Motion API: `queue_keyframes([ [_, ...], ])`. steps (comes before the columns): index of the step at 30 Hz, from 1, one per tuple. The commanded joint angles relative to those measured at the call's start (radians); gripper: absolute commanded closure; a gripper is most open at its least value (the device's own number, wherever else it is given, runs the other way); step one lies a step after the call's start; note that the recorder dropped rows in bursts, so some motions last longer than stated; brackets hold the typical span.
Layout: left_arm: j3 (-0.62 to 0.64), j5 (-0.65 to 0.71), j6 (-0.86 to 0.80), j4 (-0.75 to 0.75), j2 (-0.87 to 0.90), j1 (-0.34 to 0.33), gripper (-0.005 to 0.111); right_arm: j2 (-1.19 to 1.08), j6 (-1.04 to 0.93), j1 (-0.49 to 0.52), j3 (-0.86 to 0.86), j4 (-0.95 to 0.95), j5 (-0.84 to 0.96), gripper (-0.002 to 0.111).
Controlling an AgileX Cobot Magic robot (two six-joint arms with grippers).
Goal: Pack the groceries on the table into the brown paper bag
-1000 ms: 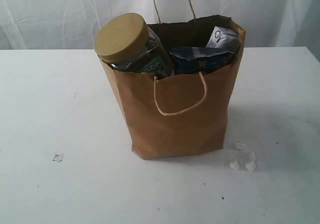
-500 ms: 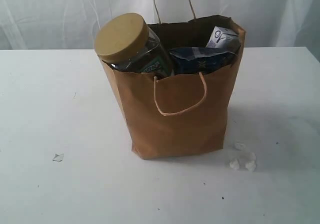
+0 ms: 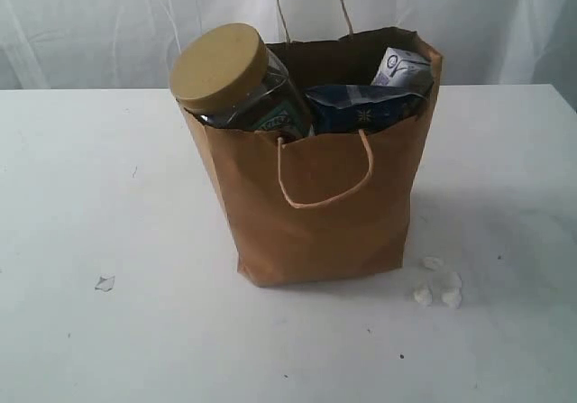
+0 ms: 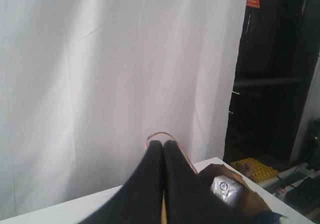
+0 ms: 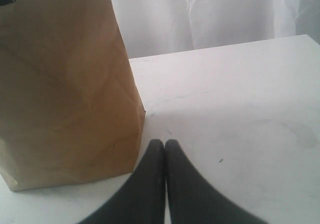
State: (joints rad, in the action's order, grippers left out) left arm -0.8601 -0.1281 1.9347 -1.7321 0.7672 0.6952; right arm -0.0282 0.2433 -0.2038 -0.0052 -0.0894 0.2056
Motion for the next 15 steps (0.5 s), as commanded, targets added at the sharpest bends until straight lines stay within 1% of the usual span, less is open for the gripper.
queue_keyframes([
  [1,0.100,0.005,-0.003,-0.012,-0.113,0.002,0.107,0.006,-0.002,0.005,0.005,-0.007,-0.005,0.108],
  [5,0.204,0.012,0.002,-0.012,-0.184,0.002,0.107,0.006,-0.002,0.005,0.005,-0.007,-0.005,0.108],
  [7,0.237,0.012,-0.002,-0.012,-0.202,0.002,0.107,0.006,-0.002,0.005,0.005,-0.007,-0.005,0.108],
  [15,0.271,0.005,-0.002,-0.012,-0.208,0.002,0.107,0.006,-0.002,0.005,0.005,-0.007,-0.005,0.108],
])
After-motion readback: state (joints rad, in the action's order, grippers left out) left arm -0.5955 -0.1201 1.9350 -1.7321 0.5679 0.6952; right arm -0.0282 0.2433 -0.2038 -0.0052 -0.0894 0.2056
